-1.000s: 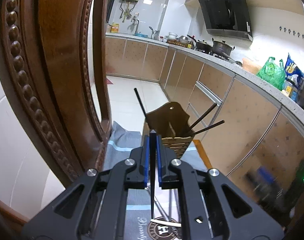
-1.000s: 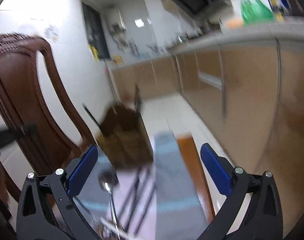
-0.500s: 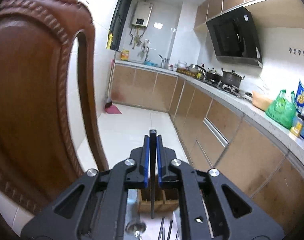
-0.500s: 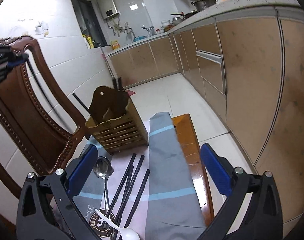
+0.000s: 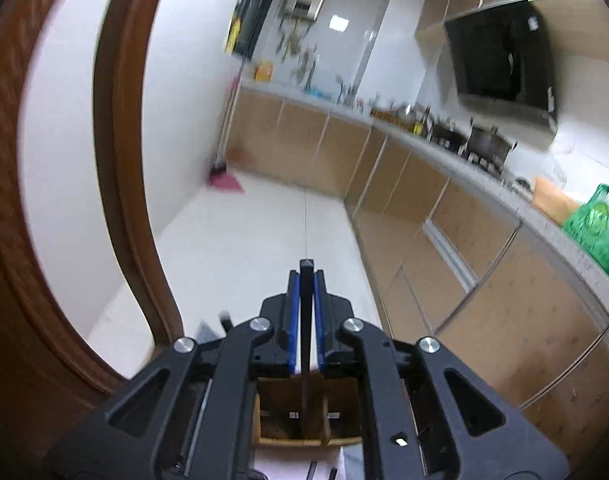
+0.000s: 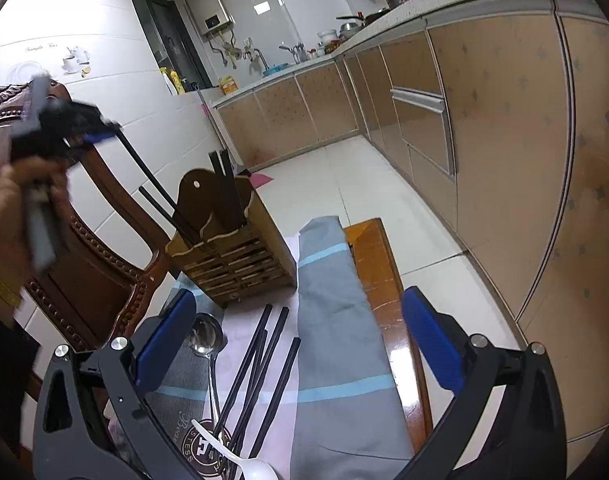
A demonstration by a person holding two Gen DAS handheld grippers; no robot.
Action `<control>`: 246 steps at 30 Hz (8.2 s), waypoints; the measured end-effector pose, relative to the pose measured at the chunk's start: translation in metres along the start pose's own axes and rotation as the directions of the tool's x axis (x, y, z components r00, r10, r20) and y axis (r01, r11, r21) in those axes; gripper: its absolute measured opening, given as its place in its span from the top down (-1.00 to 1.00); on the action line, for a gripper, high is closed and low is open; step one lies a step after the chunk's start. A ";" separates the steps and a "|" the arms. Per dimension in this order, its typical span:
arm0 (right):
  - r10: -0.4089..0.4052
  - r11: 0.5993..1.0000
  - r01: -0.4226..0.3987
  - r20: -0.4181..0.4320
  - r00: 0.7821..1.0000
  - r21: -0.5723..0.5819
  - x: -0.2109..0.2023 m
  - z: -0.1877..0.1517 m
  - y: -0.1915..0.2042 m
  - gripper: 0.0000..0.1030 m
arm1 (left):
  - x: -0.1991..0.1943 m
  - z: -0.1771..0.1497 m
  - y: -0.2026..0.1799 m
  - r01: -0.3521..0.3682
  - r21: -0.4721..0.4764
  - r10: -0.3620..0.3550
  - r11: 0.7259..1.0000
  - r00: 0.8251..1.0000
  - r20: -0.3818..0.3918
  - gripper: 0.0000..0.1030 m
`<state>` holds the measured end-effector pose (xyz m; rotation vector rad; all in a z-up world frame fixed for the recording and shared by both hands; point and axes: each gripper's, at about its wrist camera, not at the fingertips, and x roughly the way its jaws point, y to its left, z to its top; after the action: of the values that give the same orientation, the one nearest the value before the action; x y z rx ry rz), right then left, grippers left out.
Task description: Organize utensils
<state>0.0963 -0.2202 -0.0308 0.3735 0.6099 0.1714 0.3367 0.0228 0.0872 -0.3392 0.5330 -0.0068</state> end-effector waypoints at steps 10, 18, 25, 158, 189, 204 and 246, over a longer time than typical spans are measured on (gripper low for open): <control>0.028 0.999 -0.028 0.005 1.000 -0.042 -0.001 0.000 0.011 -0.94 | -0.031 -0.059 0.023 -0.001 0.119 0.008 0.993 0.998 -0.059 -0.82; 0.043 0.996 -0.042 0.007 0.999 -0.085 -0.012 -0.001 0.020 -0.94 | -0.152 -0.153 0.015 -0.120 0.345 0.114 0.931 0.993 0.038 -0.92; 0.063 0.984 -0.063 -0.005 0.998 -0.169 -0.029 -0.010 0.036 -0.94 | -0.175 -0.215 0.045 -0.055 0.211 0.066 0.976 0.997 -0.047 -0.92; 0.116 0.992 -0.113 0.050 0.992 -0.060 0.000 0.011 -0.017 -0.21 | 0.049 -0.212 0.095 0.012 0.167 0.060 0.986 0.906 -0.418 0.25; 0.129 0.990 -0.128 -0.021 0.991 0.054 0.038 0.008 -0.043 -0.22 | -0.164 -0.073 0.003 -0.369 0.346 0.242 0.863 0.902 0.358 0.97; 0.143 0.982 -0.138 -0.032 0.989 0.126 0.045 0.014 -0.062 -0.22 | -0.068 -0.030 -0.028 -0.552 0.266 0.349 0.790 0.762 0.546 0.97; 0.005 0.985 -0.035 -0.173 0.985 -0.172 -0.001 -0.043 0.032 -0.51 | -0.150 -0.243 0.019 -0.016 0.272 0.064 0.962 0.983 -0.170 -0.90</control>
<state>0.0684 -0.1784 -0.0499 0.1965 0.7556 0.2768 0.0840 -0.0214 -0.0405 -0.0602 0.7067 -0.0703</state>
